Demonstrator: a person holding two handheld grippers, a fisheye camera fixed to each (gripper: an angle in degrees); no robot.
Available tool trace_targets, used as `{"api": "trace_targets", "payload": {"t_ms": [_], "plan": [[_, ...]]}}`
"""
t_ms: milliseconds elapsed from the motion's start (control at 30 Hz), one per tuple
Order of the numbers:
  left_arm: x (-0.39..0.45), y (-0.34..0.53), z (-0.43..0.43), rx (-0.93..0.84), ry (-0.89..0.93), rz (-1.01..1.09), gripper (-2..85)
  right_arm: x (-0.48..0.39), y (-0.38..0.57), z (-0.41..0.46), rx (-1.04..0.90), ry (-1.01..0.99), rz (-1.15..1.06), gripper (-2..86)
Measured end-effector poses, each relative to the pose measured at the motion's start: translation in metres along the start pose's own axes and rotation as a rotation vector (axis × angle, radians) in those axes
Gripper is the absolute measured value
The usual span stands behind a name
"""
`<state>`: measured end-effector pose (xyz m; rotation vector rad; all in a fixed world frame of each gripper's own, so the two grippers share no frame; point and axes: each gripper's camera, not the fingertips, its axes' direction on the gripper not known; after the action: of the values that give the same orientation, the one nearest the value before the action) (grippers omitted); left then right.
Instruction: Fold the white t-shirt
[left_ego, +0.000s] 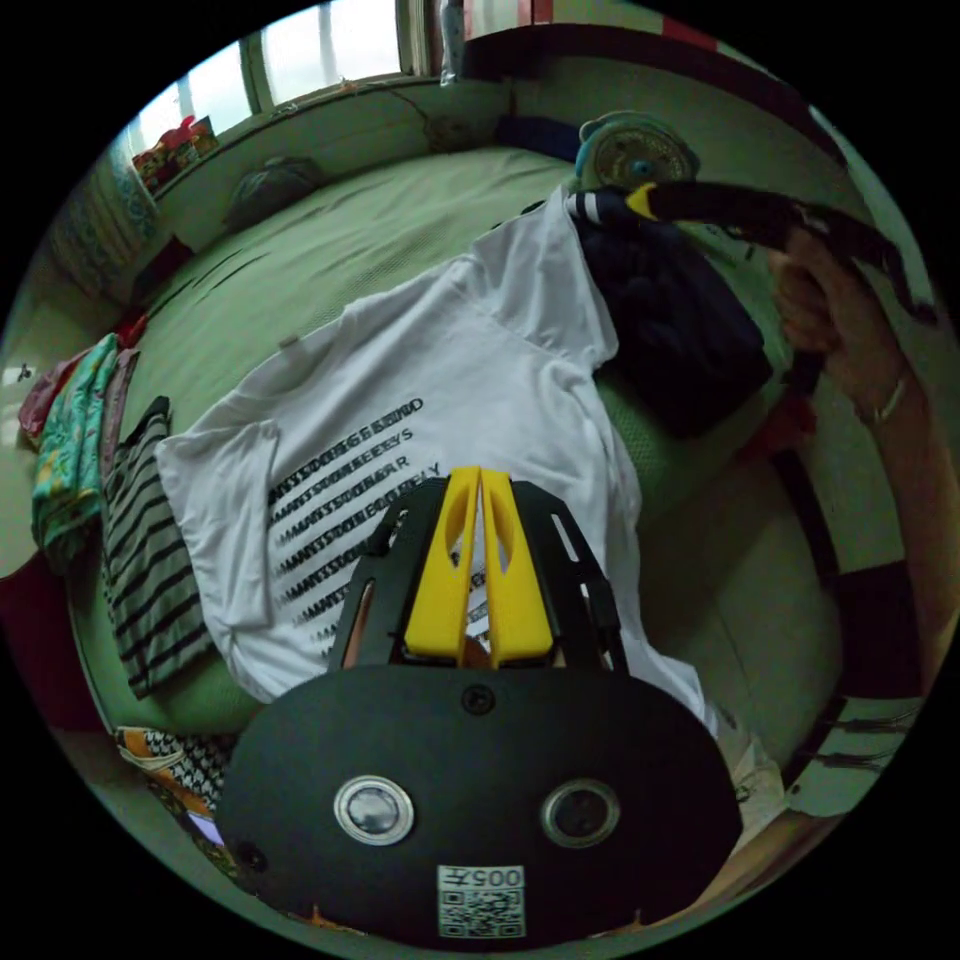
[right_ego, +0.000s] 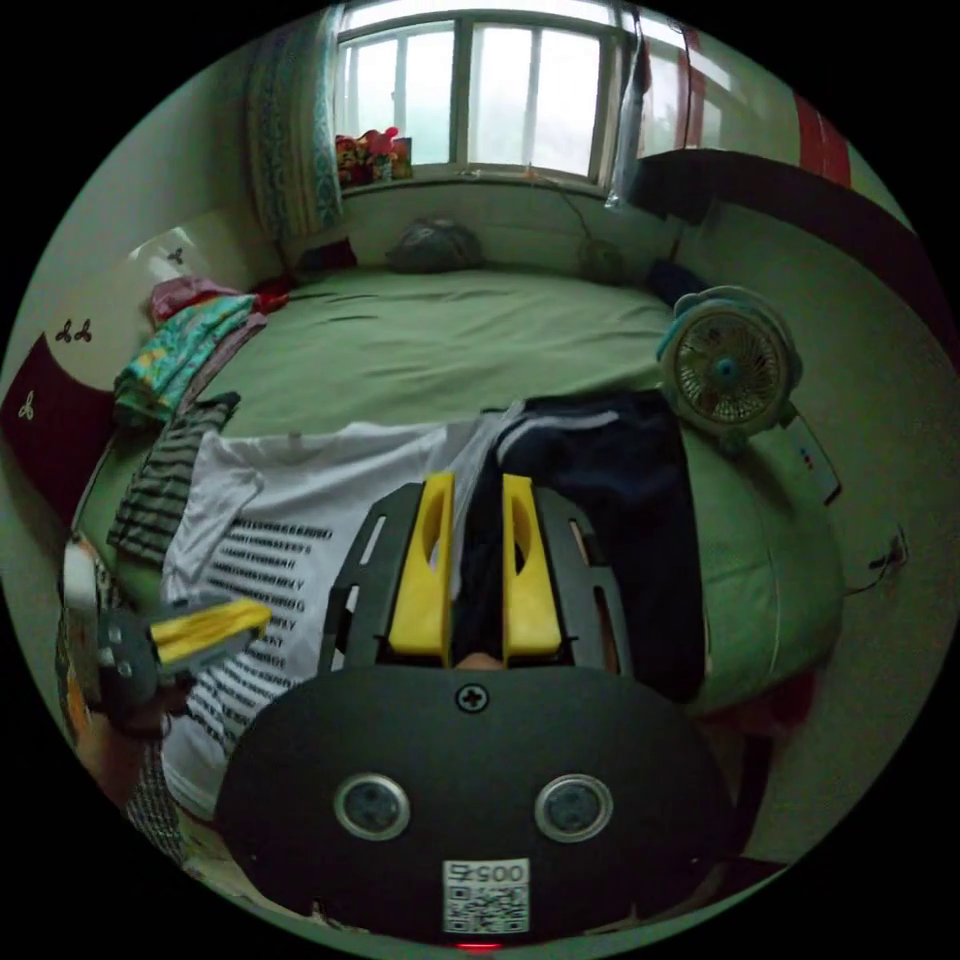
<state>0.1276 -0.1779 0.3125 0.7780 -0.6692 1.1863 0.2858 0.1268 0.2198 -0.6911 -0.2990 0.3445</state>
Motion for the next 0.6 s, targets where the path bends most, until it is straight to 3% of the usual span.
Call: {"api": "trace_targets", "payload": {"t_ms": [333,600], "plan": [[-0.018,-0.017,0.05,0.007,0.007,0.038,-0.5,0.02,-0.065,0.083,-0.218,0.128,0.169,4.1],[-0.053,-0.004,0.08,0.058,0.08,-0.073,-0.6,-0.021,-0.069,0.061,-0.089,0.039,0.021,-0.8]]}}
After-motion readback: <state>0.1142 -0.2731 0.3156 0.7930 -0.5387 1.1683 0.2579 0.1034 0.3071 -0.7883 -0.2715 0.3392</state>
